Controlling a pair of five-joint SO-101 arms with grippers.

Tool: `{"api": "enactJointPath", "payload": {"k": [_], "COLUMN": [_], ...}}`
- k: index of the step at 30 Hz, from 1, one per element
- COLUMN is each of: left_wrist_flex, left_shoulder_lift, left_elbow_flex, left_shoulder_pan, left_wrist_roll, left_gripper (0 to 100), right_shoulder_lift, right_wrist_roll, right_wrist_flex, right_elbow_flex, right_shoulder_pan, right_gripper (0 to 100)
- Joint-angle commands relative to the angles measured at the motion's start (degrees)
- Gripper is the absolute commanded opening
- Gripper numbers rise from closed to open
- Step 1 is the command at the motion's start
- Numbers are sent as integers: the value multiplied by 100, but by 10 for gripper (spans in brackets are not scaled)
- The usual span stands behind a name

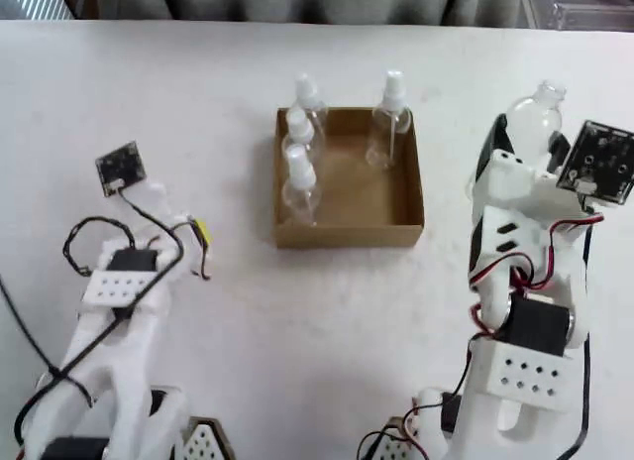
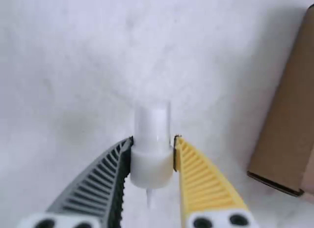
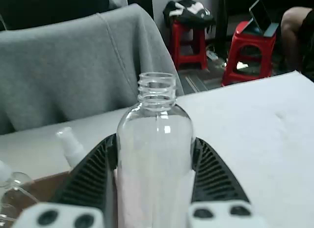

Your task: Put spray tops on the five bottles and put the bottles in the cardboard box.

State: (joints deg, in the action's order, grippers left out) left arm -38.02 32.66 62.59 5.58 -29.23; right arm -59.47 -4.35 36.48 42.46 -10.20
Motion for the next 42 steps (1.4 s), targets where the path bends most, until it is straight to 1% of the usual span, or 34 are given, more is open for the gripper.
{"api": "enactJointPath", "payload": {"k": [1, 4, 8, 12, 13, 17, 21, 26, 31, 34, 36, 39, 42], "left_wrist_flex": [-484, -695, -651, -721, -800, -1327, -1574, -1530, -1389, -1389, -1389, -1389, -1231], "left_shoulder_lift": [813, 1314, 2088, 2905, 3055, 3433, 3442, 3380, 2686, 2176, 1903, 1640, 1446], "left_elbow_flex": [-35, -70, -105, -457, -598, -1468, -2655, -4167, -5530, -6338, -6778, -7253, -7437], "left_shoulder_pan": [13, 75, 365, 532, 549, 532, 541, 505, 145, -312, -725, -1297, -1763], "left_wrist_roll": [35, 35, 35, 53, 149, 756, 809, 809, 809, 782, 782, 800, 809], "left_gripper": [21, 21, 21, 21, 21, 21, 21, 21, 21, 21, 21, 21, 21], "right_shoulder_lift": [-470, -998, -1903, -2835, -3046, -3714, -4101, -4303, -4374, -4374, -4374, -4382, -4391], "right_wrist_roll": [-105, -62, -62, -53, -53, -44, -44, -53, -53, -53, 44, 466, 501], "right_wrist_flex": [-145, -145, -145, -145, -145, -145, -110, 505, 1112, 1288, 1358, 1358, 1358], "right_elbow_flex": [-26, 185, 703, 1222, 1327, 1618, 1837, 1916, 2084, 2312, 2418, 2558, 2593], "right_shoulder_pan": [400, 725, 1218, 1587, 1666, 2053, 2536, 3468, 4690, 5253, 5543, 5886, 6079], "right_gripper": [16, 16, 16, 16, 16, 16, 16, 16, 16, 16, 16, 16, 16]}}
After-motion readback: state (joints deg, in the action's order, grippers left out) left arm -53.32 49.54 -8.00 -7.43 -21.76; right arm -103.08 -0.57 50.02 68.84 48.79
